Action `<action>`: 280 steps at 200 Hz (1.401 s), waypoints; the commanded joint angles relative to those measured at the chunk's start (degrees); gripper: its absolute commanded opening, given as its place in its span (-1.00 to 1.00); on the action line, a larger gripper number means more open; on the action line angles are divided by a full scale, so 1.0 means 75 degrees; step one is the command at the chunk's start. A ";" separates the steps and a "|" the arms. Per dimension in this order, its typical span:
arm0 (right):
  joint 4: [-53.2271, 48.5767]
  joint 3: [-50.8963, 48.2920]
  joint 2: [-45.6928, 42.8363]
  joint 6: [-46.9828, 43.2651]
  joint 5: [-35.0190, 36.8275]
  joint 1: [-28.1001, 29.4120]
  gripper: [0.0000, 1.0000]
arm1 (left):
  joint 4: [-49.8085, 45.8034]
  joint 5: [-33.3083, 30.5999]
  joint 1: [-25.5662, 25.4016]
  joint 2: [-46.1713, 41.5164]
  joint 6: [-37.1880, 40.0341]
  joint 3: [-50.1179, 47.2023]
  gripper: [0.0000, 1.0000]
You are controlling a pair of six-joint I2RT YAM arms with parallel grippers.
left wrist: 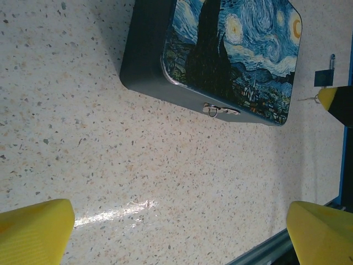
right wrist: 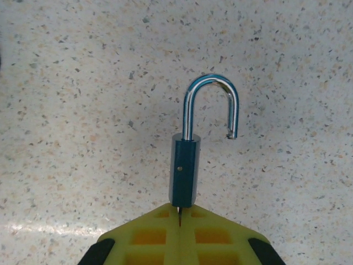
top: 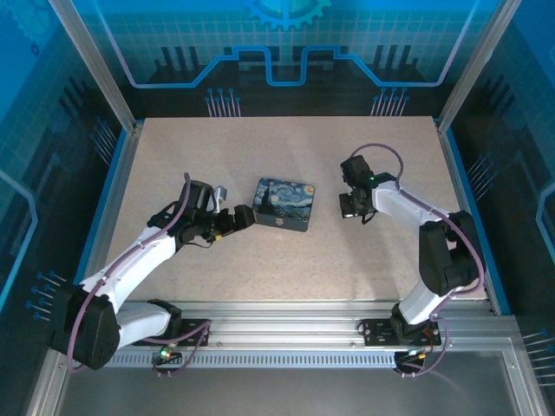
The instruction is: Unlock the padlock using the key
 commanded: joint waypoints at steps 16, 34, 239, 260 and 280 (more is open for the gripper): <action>-0.0261 0.0452 0.0695 0.0679 0.0141 -0.0205 -1.00 | -0.0058 -0.0187 0.0105 -0.0127 -0.0107 -0.0097 0.98; -0.0248 0.0420 0.0807 0.0800 0.0165 -0.0221 -1.00 | -0.0105 -0.0215 0.0152 -0.0153 -0.0092 -0.0129 0.98; 0.5043 -0.3297 -0.3100 -0.1153 0.2729 -0.0131 0.99 | 0.3973 -0.4094 0.2230 0.0835 0.3318 -0.0765 0.98; 0.6493 -0.4031 -0.2867 -0.1358 0.2736 -0.0302 0.99 | 0.5931 -0.3961 0.2285 0.1513 0.3855 -0.1336 0.98; 0.8361 -0.4731 -0.2407 -0.1722 0.2546 -0.0338 1.00 | 0.7283 -0.4242 0.2296 0.2150 0.4216 -0.1763 0.98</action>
